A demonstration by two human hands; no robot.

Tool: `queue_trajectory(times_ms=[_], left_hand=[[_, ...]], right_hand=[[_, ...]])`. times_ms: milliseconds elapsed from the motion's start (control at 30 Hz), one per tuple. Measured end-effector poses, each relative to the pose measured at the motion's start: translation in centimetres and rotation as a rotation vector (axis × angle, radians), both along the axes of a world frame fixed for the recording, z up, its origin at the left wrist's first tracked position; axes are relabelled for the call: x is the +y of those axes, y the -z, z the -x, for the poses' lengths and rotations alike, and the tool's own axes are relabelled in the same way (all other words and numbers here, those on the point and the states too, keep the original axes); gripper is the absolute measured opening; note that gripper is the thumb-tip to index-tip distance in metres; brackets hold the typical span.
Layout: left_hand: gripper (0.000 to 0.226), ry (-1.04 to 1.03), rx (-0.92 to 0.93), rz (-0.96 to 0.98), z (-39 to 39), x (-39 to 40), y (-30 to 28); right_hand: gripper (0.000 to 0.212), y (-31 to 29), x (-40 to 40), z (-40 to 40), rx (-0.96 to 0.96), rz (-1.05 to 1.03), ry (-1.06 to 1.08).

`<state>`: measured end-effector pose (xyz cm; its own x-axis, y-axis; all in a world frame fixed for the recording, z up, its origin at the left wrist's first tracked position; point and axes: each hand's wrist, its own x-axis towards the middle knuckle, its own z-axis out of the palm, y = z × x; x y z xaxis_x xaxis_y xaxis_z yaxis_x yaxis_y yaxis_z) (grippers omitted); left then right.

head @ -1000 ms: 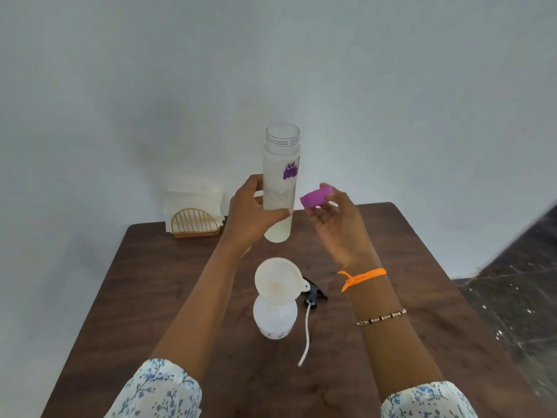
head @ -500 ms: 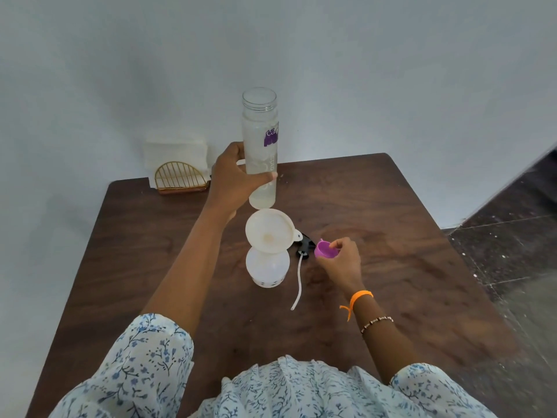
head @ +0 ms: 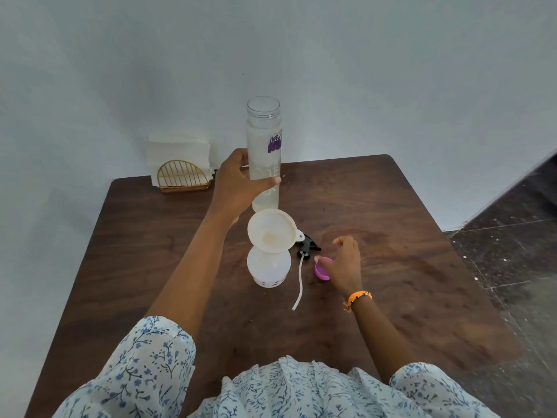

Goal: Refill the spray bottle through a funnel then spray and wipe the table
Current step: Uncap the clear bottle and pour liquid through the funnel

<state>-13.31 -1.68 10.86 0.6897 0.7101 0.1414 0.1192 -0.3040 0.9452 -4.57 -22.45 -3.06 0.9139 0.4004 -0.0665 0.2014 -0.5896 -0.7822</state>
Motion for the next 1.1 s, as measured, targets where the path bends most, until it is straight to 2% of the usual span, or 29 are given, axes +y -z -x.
queue_trajectory(times_ms=[167, 233, 300, 367, 433, 633, 767, 933, 1100], left_hand=[[0.059, 0.019, -0.023, 0.035, 0.0, -0.1, 0.2], [0.06, 0.024, -0.027, 0.028, 0.0, -0.2, 0.2], [0.06, 0.021, -0.031, 0.006, 0.0, -0.2, 0.1], [0.059, 0.018, -0.035, -0.011, 0.0, -0.2, -0.1], [0.056, 0.027, -0.041, -0.018, -0.1, -0.1, -0.2], [0.054, 0.089, -0.071, 0.007, 0.0, 0.0, 0.1], [0.053, 0.167, -0.009, 0.032, -0.1, -0.5, 0.2], [0.076, 0.216, 0.034, 0.084, 1.7, -1.3, 0.7], [0.085, 0.178, 0.105, 0.08, 5.4, -2.9, 2.9]], right_hand=[[0.026, -8.7, 4.3, 0.0, -0.076, -0.368, -0.049], [0.031, -11.9, 6.1, 0.4, -0.036, -0.51, -0.128], [0.047, -14.5, 7.6, 0.8, 0.024, -0.617, -0.206], [0.062, -16.2, 8.8, 1.1, 0.008, -0.631, -0.261], [0.066, -17.1, 9.8, 1.3, -0.017, -0.638, -0.292], [0.058, -17.1, 11.0, 1.8, -0.056, -0.669, -0.26], [0.058, -16.7, 10.5, 1.6, -0.086, -0.679, -0.218], [0.057, -16.1, 8.9, 1.2, -0.171, -0.654, -0.193], [0.056, -14.8, 6.4, 0.6, -0.257, -0.601, -0.157]])
